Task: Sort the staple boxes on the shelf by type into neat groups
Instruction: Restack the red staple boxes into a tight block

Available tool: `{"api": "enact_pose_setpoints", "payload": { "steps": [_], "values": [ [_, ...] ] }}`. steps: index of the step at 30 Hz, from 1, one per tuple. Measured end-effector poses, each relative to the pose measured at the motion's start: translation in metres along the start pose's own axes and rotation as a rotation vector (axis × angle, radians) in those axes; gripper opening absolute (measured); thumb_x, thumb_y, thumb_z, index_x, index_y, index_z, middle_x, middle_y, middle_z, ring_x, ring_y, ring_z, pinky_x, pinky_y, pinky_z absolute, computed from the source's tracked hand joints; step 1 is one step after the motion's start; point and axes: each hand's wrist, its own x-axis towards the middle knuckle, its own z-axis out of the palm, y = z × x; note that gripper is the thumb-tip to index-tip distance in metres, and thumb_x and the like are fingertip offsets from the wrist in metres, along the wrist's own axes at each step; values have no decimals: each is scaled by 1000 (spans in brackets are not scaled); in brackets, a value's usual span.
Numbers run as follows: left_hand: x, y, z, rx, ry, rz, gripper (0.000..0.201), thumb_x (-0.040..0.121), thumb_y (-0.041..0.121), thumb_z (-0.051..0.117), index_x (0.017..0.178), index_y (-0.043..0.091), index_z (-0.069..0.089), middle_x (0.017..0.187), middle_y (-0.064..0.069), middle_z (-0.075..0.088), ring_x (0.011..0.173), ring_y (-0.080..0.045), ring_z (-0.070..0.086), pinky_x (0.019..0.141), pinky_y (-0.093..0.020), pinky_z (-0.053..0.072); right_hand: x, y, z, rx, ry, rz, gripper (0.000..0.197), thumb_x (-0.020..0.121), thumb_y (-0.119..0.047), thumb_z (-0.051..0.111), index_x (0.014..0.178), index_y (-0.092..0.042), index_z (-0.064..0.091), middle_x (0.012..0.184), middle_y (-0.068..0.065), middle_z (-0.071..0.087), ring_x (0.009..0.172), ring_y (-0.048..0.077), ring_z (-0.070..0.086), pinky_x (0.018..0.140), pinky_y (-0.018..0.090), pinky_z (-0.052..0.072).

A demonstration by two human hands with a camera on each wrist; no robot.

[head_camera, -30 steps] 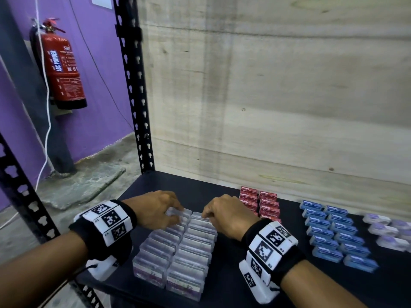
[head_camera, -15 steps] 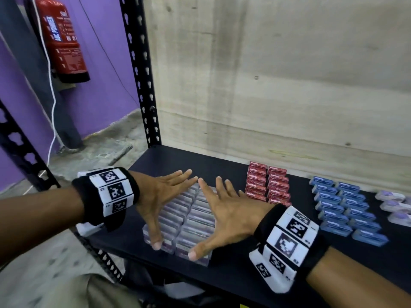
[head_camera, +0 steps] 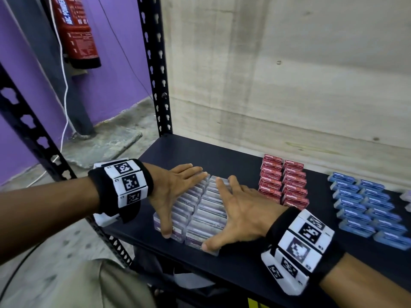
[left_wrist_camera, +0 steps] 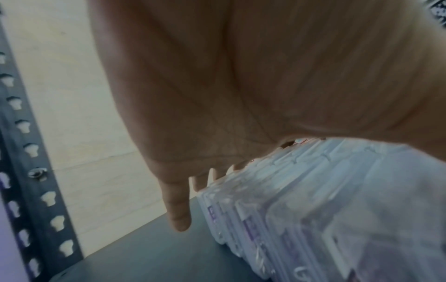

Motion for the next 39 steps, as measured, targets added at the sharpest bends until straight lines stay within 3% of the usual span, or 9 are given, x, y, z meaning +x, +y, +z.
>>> {"api": "enact_pose_setpoints", "payload": {
  "steps": [12,20,26,28,32,34,36,39],
  "values": [
    [-12,-34,8,-5,-19,-105,158,50,60,87,144,29,-36,152,13,-39,141,-10,-33,122,-43,4,34,-37,-17,-42,53,-49,149,52,-93,59,155,-17,-16,162,19,-15,147,39,14,119,46,23],
    [-22,-48,11,-26,-22,-120,160,49,58,89,144,32,-36,151,14,-41,141,-10,-33,122,-44,4,48,-56,-20,-55,37,-34,151,52,-94,59,155,-14,-18,161,24,-16,147,42,12,119,47,19],
    [-30,-37,2,-8,-51,-133,163,49,57,90,137,33,-44,149,8,-44,140,-13,-34,121,-51,5,47,-49,-20,39,-53,-48,151,52,-95,58,145,-25,-37,152,18,-40,147,44,-15,119,56,4],
    [-35,-32,-7,-3,-31,-128,162,48,58,90,137,33,-44,150,7,-42,141,-14,-32,121,-51,5,41,-43,-21,109,-40,-74,146,52,-97,54,143,-32,-39,153,12,-40,147,42,-17,120,56,2],
    [-42,-17,-34,-32,40,-75,156,49,61,88,141,40,-36,153,13,-36,145,-14,-24,121,-51,8,9,-13,-21,240,116,-109,130,55,-101,41,151,-38,-20,163,2,-20,152,26,-10,119,47,7],
    [-40,-3,-46,-31,107,-22,149,51,59,88,146,44,-27,156,15,-29,147,-14,-17,120,-50,11,-10,10,-20,237,227,-100,117,66,-95,41,156,-32,-1,165,3,4,151,26,10,119,44,20],
    [-32,18,-58,-35,222,51,134,58,57,86,152,43,-8,161,14,-11,149,-12,-1,120,-43,16,-29,38,-19,229,346,-51,94,78,-81,49,152,-29,23,150,4,29,138,23,32,111,41,35],
    [-18,56,-74,-83,361,145,93,73,58,75,150,36,27,152,9,34,138,-13,34,113,-35,33,-53,78,-15,193,435,63,53,88,-60,58,130,-30,47,120,-4,42,120,17,42,100,35,40]
  ]
}}
